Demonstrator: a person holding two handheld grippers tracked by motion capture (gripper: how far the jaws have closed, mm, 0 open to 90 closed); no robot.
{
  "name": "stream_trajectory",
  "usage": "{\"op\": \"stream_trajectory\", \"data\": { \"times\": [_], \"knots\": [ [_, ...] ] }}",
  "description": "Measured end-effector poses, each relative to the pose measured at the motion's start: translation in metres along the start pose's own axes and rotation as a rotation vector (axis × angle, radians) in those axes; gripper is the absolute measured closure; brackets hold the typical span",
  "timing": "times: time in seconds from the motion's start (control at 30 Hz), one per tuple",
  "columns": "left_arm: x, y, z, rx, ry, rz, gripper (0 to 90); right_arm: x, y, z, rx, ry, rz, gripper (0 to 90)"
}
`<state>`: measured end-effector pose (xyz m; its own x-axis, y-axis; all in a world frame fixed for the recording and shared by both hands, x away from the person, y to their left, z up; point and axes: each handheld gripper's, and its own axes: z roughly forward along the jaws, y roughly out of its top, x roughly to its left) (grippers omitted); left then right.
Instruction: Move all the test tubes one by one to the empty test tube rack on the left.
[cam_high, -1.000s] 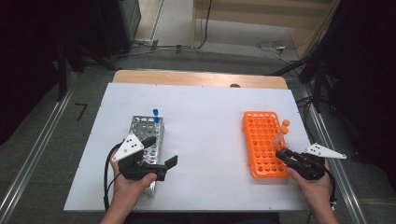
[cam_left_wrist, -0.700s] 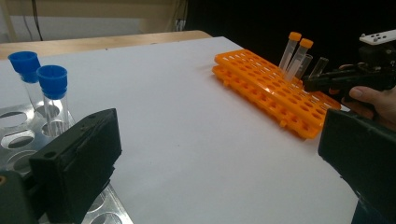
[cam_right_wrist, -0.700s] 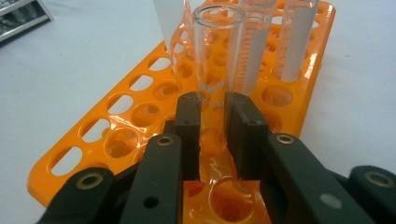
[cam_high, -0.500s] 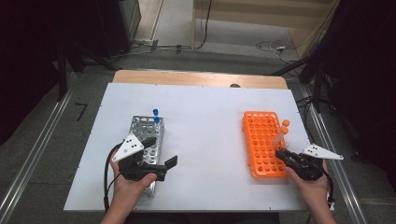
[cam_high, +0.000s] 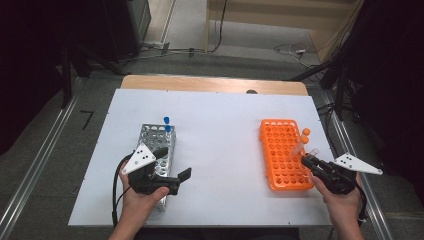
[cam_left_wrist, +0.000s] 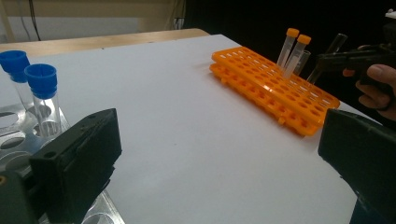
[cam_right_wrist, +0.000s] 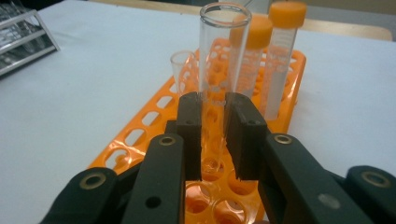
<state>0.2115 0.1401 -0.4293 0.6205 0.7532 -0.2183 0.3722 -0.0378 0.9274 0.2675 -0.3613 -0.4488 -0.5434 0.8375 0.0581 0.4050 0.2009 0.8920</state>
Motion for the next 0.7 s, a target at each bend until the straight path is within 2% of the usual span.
{"op": "stream_trajectory", "data": {
  "times": [0.1,0.33,0.7],
  "knots": [
    [0.000,0.000,0.000,0.001,-0.007,0.005,0.0,0.004,0.004,-0.005,-0.010,0.003,0.001,73.9],
    [-0.004,0.000,0.003,0.008,-0.013,0.012,0.0,0.019,0.011,-0.006,-0.022,0.046,-0.031,73.9],
    [-0.009,0.000,0.006,0.015,-0.022,0.021,0.0,0.055,0.016,0.007,-0.010,0.159,-0.081,73.9]
  ]
}}
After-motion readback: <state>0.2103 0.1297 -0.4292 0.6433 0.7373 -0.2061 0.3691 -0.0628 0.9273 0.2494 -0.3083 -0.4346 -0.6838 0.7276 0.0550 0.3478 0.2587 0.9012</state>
